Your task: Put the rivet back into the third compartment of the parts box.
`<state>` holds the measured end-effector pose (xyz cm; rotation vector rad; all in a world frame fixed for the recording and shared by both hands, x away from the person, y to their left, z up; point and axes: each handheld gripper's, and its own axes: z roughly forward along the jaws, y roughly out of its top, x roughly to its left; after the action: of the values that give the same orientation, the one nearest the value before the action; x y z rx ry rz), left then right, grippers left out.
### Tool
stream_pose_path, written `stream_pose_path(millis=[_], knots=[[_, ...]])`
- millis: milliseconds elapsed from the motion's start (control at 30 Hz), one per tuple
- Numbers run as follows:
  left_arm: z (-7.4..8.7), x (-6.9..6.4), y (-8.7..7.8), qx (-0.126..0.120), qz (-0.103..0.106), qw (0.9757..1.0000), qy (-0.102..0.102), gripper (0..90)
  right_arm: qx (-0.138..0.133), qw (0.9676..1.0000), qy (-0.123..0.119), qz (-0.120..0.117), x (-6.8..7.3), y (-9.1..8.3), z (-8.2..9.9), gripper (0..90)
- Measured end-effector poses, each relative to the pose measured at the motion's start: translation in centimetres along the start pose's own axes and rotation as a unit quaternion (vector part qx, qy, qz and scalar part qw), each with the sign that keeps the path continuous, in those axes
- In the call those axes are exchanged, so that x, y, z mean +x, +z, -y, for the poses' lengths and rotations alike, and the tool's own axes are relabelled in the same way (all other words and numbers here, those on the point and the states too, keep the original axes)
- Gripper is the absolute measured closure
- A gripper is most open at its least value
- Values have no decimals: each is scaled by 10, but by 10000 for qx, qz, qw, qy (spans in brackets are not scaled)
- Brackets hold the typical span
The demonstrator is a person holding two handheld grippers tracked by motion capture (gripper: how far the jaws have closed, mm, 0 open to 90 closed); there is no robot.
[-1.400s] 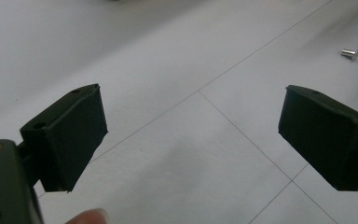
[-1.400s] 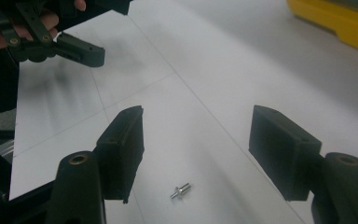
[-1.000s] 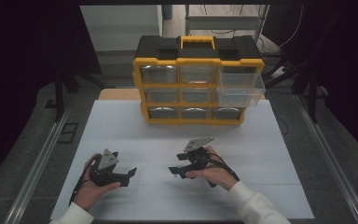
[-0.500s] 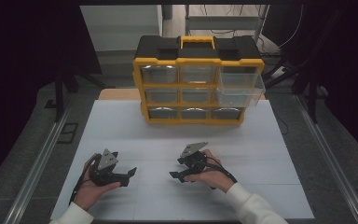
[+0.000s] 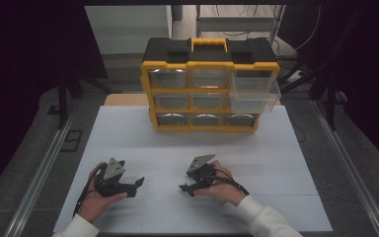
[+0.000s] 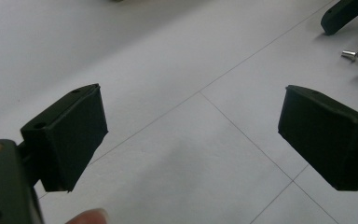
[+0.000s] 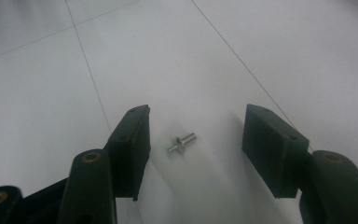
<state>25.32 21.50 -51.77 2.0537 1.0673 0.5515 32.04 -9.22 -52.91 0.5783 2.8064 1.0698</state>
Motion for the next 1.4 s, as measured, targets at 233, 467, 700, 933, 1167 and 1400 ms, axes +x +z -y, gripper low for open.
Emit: stream_pose_path(millis=[233,467,700,933,1167,1400], knots=[[0,0,0,4,0,10000,2,82,78,9994,-218,269,5,0,-1,495],[0,0,0,2,-3,10000,2,82,128,9992,-219,295,8,0,-2,615],[0,0,0,4,-2,10000,0,82,177,9993,-122,311,6,-2,-2,777],[0,0,0,-2,-2,10000,-2,82,239,9993,-100,284,6,-3,-3,828],[0,0,0,-3,-1,10000,-2,82,159,9997,75,177,3,-3,-1,831],[0,0,0,7,-1,10000,6,81,125,9998,113,147,1,-3,-1,833]])
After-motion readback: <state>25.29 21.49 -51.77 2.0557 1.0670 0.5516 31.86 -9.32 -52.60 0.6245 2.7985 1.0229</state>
